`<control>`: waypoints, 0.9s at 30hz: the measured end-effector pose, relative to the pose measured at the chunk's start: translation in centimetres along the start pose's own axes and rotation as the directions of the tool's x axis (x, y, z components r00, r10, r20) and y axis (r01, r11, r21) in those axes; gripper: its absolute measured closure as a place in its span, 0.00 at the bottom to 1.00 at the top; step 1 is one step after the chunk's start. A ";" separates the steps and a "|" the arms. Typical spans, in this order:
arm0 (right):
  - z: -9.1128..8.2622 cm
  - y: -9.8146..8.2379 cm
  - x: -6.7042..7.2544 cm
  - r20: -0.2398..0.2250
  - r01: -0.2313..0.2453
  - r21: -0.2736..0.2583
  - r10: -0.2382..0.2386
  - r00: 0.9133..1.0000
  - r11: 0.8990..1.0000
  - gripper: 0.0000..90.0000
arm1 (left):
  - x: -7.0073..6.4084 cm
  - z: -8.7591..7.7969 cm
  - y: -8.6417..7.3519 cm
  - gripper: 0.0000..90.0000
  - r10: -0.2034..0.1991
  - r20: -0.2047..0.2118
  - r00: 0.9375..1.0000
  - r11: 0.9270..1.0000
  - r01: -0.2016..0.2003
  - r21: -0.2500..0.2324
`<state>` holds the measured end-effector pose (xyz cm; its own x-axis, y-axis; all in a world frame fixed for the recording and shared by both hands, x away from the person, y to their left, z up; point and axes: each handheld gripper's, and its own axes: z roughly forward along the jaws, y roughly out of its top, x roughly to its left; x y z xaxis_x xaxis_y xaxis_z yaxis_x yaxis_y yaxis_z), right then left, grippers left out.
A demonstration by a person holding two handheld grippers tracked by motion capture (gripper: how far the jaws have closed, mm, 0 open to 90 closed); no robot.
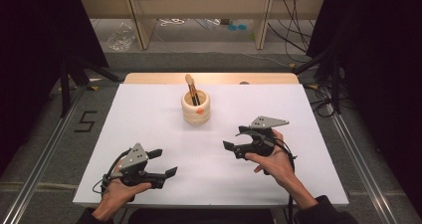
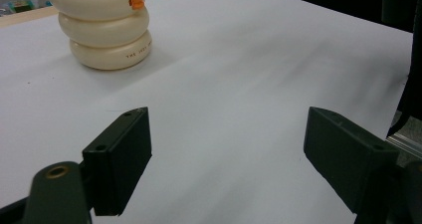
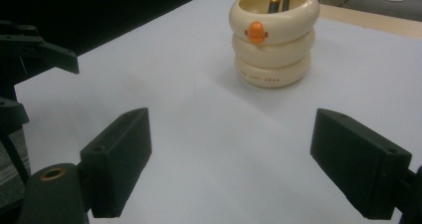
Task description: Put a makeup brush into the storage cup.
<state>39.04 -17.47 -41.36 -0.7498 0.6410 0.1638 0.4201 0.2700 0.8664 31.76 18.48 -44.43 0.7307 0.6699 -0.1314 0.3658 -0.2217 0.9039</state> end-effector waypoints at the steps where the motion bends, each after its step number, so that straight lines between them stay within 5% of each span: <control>1: 0.0 -0.1 0.0 -0.012 -0.006 0.009 0.006 1.000 1.000 0.19 | 0.0 0.0 0.0 0.21 0.001 0.000 1.000 1.000 -0.001 0.001; 3: 0.0 -0.4 0.0 -0.014 -0.010 0.001 0.010 1.000 1.000 0.19 | -0.2 0.0 -0.1 0.21 -0.025 -0.007 1.000 1.000 0.025 -0.001; 5: -0.1 -0.6 0.1 -0.013 -0.011 0.004 0.011 1.000 1.000 0.19 | 0.0 0.0 0.0 0.21 0.004 0.003 1.000 1.000 -0.004 0.003; 27: -1.7 -2.6 1.2 -0.038 -0.004 -0.002 0.004 0.999 1.000 0.19 | 0.0 -0.1 0.0 0.21 0.011 0.002 1.000 1.000 -0.011 0.008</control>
<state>36.18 -18.66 -42.57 -0.7669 0.6146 0.1848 0.4218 0.2657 0.8669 31.73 18.54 -44.40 0.7358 0.6660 -0.1228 0.3626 -0.2344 0.9020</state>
